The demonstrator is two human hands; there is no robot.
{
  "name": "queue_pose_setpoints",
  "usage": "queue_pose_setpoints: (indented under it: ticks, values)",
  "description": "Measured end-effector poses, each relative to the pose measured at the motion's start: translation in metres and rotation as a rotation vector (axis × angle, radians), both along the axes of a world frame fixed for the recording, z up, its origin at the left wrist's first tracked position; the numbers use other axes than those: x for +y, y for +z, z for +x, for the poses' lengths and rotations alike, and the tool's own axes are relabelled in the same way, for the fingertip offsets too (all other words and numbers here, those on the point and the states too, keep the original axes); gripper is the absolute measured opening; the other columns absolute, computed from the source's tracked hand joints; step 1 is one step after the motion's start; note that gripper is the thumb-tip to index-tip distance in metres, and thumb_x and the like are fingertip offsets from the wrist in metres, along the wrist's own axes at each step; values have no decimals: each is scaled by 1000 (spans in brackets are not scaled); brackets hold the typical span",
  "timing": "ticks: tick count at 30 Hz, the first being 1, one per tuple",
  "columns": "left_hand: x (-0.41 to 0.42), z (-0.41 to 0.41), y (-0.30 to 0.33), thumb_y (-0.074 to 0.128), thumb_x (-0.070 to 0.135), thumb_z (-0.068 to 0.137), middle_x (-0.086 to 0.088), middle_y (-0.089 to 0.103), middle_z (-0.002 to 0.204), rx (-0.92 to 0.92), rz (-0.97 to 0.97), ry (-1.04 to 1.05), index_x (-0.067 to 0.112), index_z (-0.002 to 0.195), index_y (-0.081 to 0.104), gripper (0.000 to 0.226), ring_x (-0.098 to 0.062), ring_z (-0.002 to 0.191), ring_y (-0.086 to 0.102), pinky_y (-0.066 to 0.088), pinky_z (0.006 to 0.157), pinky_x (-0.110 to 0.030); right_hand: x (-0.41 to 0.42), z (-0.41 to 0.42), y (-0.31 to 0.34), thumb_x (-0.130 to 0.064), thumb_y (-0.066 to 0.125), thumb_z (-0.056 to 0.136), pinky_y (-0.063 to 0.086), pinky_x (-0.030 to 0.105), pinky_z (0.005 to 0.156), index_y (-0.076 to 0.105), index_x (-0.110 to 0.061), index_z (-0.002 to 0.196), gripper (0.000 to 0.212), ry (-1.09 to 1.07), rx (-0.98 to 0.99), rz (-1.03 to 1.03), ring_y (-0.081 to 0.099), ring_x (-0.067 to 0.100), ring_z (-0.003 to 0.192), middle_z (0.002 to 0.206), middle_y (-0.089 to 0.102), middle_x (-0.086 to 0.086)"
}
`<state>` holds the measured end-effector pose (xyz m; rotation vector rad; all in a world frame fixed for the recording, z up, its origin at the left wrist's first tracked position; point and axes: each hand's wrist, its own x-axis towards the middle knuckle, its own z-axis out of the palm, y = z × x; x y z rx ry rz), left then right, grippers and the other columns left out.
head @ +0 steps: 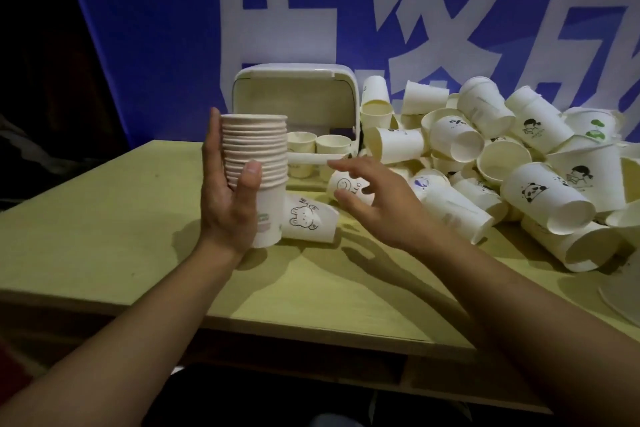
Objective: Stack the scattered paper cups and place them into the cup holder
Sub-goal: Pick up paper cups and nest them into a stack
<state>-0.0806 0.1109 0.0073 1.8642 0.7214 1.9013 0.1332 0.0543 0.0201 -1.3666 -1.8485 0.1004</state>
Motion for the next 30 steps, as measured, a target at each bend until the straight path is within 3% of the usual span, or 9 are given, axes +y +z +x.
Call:
queue_pose_setpoints:
  ticks: [3, 8, 10, 13, 17, 22, 26, 28, 30]
  values:
    - [8, -29, 0, 46, 53, 86, 1, 42, 146, -16, -33, 41, 32, 155, 15, 78, 3, 116, 55, 49, 88, -13, 22, -24, 7, -44, 62, 93, 47, 33, 101, 51, -37, 139, 48, 125, -132, -186, 49, 3, 121, 141, 53, -11]
    - [8, -54, -12, 49, 50, 86, 10, 45, 141, -9, -68, 43, 27, 156, 17, 80, 4, 116, 57, 48, 87, -11, 54, -42, 0, -46, 68, 88, 46, 35, 98, 38, -40, 146, 65, 205, -312, -407, 51, 10, 118, 142, 50, -7]
    - [7, -56, -16, 49, 51, 85, 16, 47, 138, -7, -91, 19, 32, 154, 18, 78, 2, 114, 58, 50, 85, -14, 56, -38, -4, -46, 68, 88, 48, 29, 92, 36, -41, 147, 67, 191, -175, -373, 54, 8, 113, 143, 50, -6]
    - [8, -49, -20, 50, 50, 84, 15, 48, 136, 11, -110, -30, 37, 151, 19, 75, -1, 112, 60, 52, 82, -16, 53, -26, 3, -47, 68, 87, 57, 28, 77, 35, -42, 145, 67, 81, 158, -120, 57, 5, 99, 130, 49, -11]
    - [12, -19, -13, 51, 51, 83, 21, 50, 137, 90, -122, -138, 46, 147, 21, 71, -3, 117, 59, 51, 87, -17, 46, -7, 20, -38, 67, 91, 58, 21, 72, 35, -34, 145, 64, 2, 588, 225, 61, 9, 105, 127, 51, -5]
    - [27, 28, -4, 52, 50, 83, 23, 55, 132, 262, -92, -286, 49, 148, 25, 70, -5, 115, 60, 51, 90, -21, 39, 11, 21, -40, 68, 91, 56, 21, 75, 35, -33, 146, 64, -82, 774, 385, 62, 9, 106, 129, 51, 0]
    - [38, 58, 2, 51, 60, 82, 33, 43, 134, 483, -48, -337, 64, 145, 20, 71, 2, 114, 56, 51, 87, -18, 33, 22, 26, -34, 66, 92, 53, 14, 72, 35, -32, 143, 59, -88, 921, 451, 61, -4, 99, 132, 49, 9]
    - [42, 70, 5, 51, 63, 80, 36, 40, 134, 526, -39, -360, 69, 142, 18, 71, 2, 115, 54, 53, 90, -26, 33, 22, 26, -34, 67, 92, 53, 15, 71, 35, -32, 142, 60, -87, 919, 439, 62, -5, 96, 131, 49, 9]
    - [47, 81, 8, 51, 65, 79, 24, 44, 138, 553, -23, -375, 69, 142, 17, 71, -1, 116, 55, 57, 90, -35, 34, 20, 25, -34, 67, 90, 54, 16, 70, 37, -31, 140, 59, -68, 936, 406, 63, -7, 92, 127, 52, 5]
